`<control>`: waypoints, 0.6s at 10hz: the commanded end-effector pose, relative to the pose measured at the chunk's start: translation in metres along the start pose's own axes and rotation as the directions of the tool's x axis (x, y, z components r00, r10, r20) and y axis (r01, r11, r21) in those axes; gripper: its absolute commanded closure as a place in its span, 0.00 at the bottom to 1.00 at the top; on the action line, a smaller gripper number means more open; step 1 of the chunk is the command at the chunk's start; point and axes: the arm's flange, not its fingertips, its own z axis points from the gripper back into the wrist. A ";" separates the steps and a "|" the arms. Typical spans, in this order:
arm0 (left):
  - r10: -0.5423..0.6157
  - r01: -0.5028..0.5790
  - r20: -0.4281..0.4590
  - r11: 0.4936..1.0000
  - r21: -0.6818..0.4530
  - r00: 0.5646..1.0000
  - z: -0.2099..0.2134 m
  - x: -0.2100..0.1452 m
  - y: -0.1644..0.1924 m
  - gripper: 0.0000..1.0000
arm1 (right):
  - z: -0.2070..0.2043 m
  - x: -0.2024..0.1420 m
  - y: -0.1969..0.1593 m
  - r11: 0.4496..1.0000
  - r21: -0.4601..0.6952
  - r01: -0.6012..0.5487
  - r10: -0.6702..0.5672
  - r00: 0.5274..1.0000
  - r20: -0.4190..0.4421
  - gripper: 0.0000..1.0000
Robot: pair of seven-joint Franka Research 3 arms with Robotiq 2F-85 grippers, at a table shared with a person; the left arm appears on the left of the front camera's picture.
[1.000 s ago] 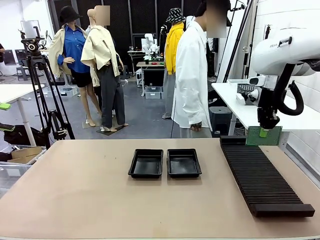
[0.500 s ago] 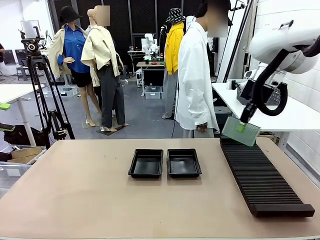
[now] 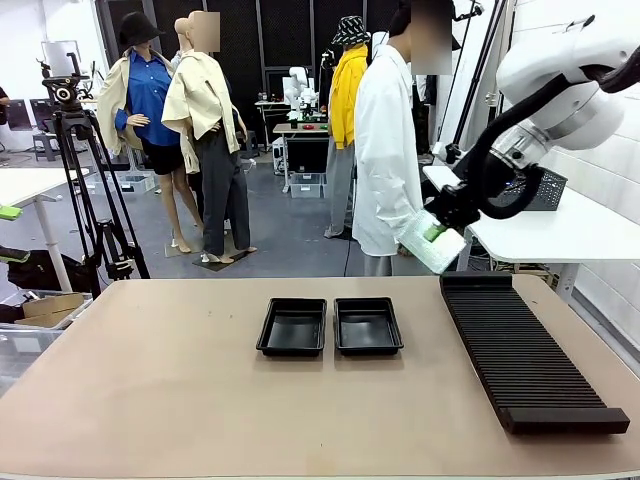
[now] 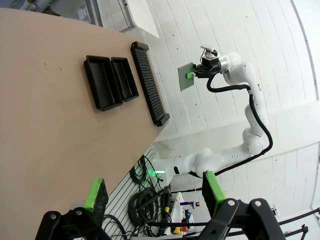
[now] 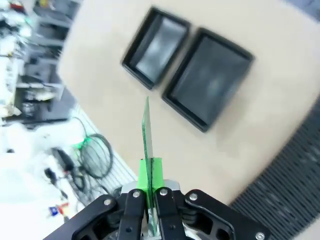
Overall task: Inspect and transfer BCBs to ESD trays.
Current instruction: Pick up the Blank PCB from the PCB Rack and place it in the left ESD tray.
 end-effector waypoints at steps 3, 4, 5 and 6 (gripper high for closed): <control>-0.001 0.001 0.008 1.000 0.003 1.000 0.001 -0.001 -0.002 0.00 | -0.034 0.045 0.012 0.970 0.107 0.220 -0.229 0.970 0.085 1.00; -0.001 0.001 0.008 1.000 0.003 1.000 0.001 -0.001 -0.002 0.00 | -0.045 0.056 0.012 0.953 0.125 0.275 -0.284 0.956 0.067 1.00; -0.001 0.001 0.008 1.000 0.003 1.000 0.001 -0.001 -0.002 0.00 | -0.060 0.071 0.007 0.934 0.138 0.331 -0.340 0.939 0.052 1.00; -0.001 0.001 0.008 1.000 0.003 1.000 0.001 -0.001 -0.002 0.00 | -0.074 0.083 0.004 0.916 0.132 0.379 -0.386 0.922 0.031 1.00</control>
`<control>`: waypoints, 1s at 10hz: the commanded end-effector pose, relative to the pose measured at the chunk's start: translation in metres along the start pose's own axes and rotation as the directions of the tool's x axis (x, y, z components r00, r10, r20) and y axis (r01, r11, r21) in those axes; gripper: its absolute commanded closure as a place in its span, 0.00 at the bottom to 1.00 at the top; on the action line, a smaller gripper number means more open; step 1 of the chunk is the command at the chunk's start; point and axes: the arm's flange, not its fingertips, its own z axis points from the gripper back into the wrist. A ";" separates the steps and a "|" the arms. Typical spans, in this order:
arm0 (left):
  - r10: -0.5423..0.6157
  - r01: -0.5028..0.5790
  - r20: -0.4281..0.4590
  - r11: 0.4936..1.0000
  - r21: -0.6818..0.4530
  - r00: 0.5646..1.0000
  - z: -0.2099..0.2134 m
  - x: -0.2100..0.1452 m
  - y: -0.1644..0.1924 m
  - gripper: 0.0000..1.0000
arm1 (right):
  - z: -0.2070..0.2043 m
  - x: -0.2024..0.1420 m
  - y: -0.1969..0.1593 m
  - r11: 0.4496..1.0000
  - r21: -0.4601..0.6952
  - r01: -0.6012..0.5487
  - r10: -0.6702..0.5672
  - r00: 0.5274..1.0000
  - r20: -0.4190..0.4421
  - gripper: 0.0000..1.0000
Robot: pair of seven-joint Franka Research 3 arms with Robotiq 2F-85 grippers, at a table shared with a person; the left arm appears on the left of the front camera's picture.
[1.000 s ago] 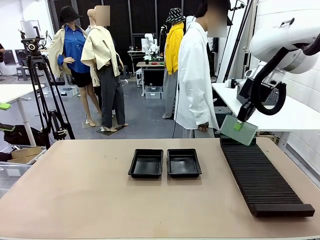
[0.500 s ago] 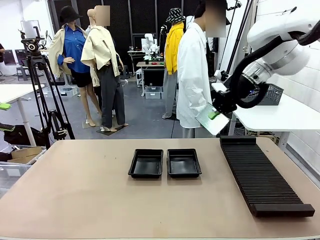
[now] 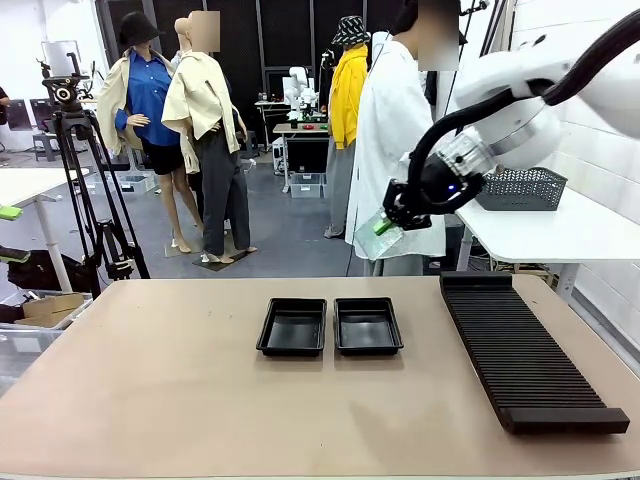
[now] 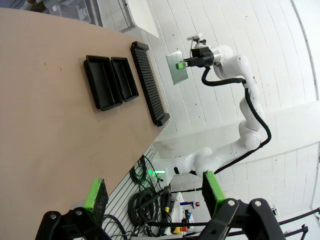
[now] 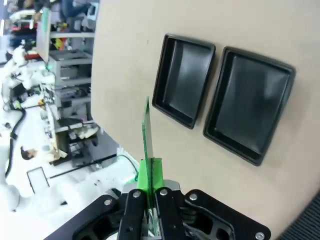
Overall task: Inspect and transfer BCBs to ESD trays.
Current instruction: Pick up the Blank PCB from the PCB Rack and place it in the left ESD tray.
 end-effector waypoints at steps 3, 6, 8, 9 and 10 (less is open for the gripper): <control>-0.001 0.001 0.008 1.000 0.003 1.000 0.001 -0.001 -0.002 0.00 | -0.057 0.048 0.013 0.990 -0.031 0.138 -0.138 0.990 -0.014 1.00; -0.001 0.001 0.008 1.000 0.003 1.000 0.001 -0.001 -0.002 0.00 | -0.100 0.067 0.001 0.976 -0.085 0.202 -0.206 0.978 -0.036 1.00; -0.001 0.001 0.008 1.000 0.003 1.000 0.001 -0.001 -0.002 0.00 | -0.131 0.078 -0.007 0.967 -0.132 0.217 -0.226 0.972 -0.060 1.00; -0.001 0.001 0.008 1.000 0.003 1.000 0.001 -0.001 -0.002 0.00 | -0.143 0.081 -0.008 0.967 -0.138 0.212 -0.224 0.972 -0.076 1.00; -0.001 0.001 0.008 1.000 0.003 1.000 0.001 -0.001 -0.002 0.00 | -0.153 0.086 -0.010 0.968 -0.153 0.198 -0.212 0.974 -0.082 1.00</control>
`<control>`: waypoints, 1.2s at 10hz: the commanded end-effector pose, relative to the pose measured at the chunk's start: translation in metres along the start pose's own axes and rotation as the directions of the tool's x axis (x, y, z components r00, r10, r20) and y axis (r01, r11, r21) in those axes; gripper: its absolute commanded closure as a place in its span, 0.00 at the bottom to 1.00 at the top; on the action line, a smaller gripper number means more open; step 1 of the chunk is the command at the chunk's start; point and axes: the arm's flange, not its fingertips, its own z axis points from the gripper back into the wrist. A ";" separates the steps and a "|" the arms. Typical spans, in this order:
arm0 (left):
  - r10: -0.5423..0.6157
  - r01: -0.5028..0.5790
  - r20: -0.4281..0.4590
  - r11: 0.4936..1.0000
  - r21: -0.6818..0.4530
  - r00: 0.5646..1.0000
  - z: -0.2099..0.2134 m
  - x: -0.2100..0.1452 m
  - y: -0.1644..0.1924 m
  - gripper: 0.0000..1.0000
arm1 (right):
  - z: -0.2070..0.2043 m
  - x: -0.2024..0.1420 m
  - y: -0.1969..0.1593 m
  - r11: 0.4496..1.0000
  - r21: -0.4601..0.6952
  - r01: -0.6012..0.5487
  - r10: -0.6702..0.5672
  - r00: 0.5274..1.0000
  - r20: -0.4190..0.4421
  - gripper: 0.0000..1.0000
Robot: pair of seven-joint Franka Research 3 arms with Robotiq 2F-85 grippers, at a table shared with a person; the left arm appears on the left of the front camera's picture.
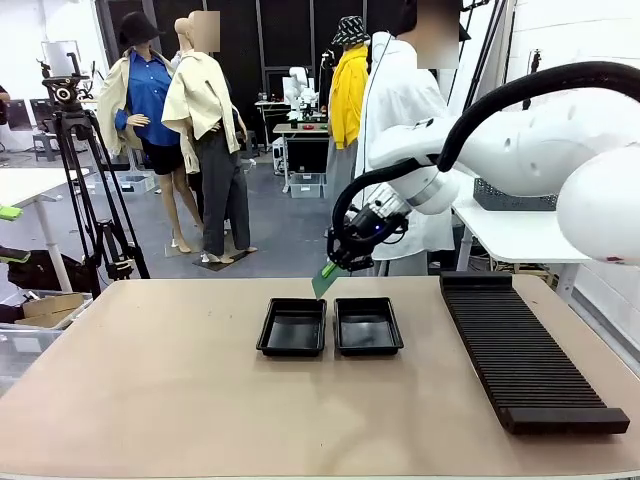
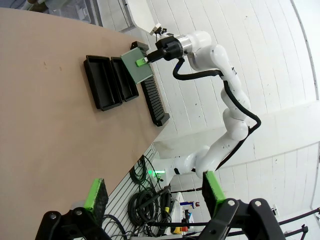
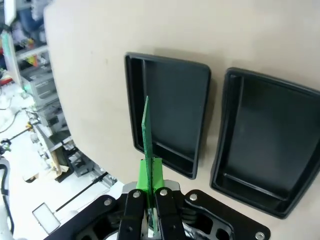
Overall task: Inspect and transfer BCBs to ESD trays.
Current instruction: Pick up the Blank PCB from the PCB Rack and place it in the left ESD tray.
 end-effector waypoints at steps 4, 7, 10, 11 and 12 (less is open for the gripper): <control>-0.002 0.002 0.008 1.000 0.003 1.000 0.001 -0.001 -0.002 0.00 | -0.041 0.022 0.017 0.995 -0.099 -0.033 0.031 0.999 -0.023 1.00; -0.002 0.002 0.008 1.000 0.003 1.000 0.001 -0.001 -0.002 0.00 | -0.068 0.022 0.021 0.990 -0.121 -0.075 0.068 0.996 -0.065 1.00; -0.002 0.002 0.008 1.000 0.003 1.000 0.001 -0.001 -0.002 0.00 | -0.066 0.013 0.014 0.992 -0.098 -0.079 0.074 0.996 -0.057 1.00; -0.002 0.002 0.008 1.000 0.003 1.000 0.001 -0.001 -0.002 0.00 | -0.066 0.013 0.014 0.992 -0.098 -0.079 0.074 0.996 -0.057 1.00; -0.002 0.002 0.008 1.000 0.003 1.000 0.001 -0.001 -0.002 0.00 | -0.066 0.013 0.014 0.992 -0.098 -0.079 0.074 0.996 -0.057 1.00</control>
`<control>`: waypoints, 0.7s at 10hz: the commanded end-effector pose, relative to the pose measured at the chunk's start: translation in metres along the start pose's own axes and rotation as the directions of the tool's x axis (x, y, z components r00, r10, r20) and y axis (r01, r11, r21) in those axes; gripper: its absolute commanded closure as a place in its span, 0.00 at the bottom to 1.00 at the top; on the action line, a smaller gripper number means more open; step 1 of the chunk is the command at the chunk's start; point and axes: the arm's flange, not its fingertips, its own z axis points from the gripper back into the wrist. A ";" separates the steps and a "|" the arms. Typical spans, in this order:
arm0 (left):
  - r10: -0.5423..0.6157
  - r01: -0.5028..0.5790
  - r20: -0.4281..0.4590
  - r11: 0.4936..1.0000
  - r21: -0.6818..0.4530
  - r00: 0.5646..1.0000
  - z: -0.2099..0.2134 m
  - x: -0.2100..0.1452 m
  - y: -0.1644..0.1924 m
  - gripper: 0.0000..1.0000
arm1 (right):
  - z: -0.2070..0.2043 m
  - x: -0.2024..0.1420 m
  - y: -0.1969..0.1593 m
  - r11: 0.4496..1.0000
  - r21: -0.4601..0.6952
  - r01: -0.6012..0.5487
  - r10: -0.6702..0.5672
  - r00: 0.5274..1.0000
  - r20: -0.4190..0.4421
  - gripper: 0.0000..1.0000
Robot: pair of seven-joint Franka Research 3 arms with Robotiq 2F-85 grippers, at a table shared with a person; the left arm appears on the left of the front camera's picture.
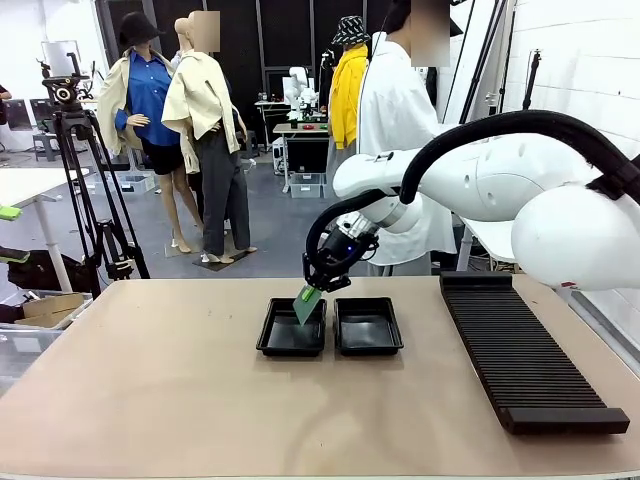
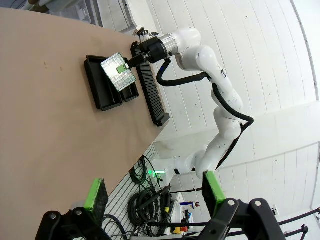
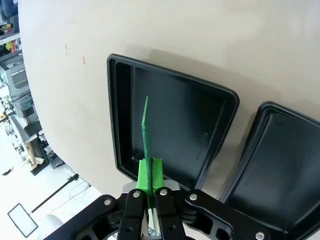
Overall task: Inspect and transfer BCBs to ESD trays.
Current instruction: Pick up the Blank PCB from the PCB Rack and place it in the left ESD tray.
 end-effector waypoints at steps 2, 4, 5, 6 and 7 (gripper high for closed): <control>-0.002 0.002 0.007 1.000 0.003 1.000 0.000 -0.001 -0.002 0.00 | 0.003 -0.002 0.002 1.000 0.001 0.003 -0.003 1.000 0.004 1.00; -0.002 0.002 0.007 1.000 0.003 1.000 0.000 -0.001 -0.002 0.00 | 0.003 -0.002 0.002 1.000 0.001 0.003 -0.003 1.000 0.004 1.00; -0.002 0.002 0.007 1.000 0.003 1.000 0.000 -0.001 -0.002 0.00 | 0.003 -0.002 0.002 1.000 0.001 0.003 -0.003 1.000 0.004 1.00; -0.002 0.002 0.007 1.000 0.003 1.000 0.000 -0.001 -0.002 0.00 | 0.000 0.000 0.000 1.000 0.001 -0.001 0.001 1.000 0.000 1.00; -0.002 0.002 0.007 1.000 0.003 1.000 0.000 -0.001 -0.002 0.00 | -0.005 -0.002 0.005 1.000 -0.011 0.022 -0.022 1.000 0.005 1.00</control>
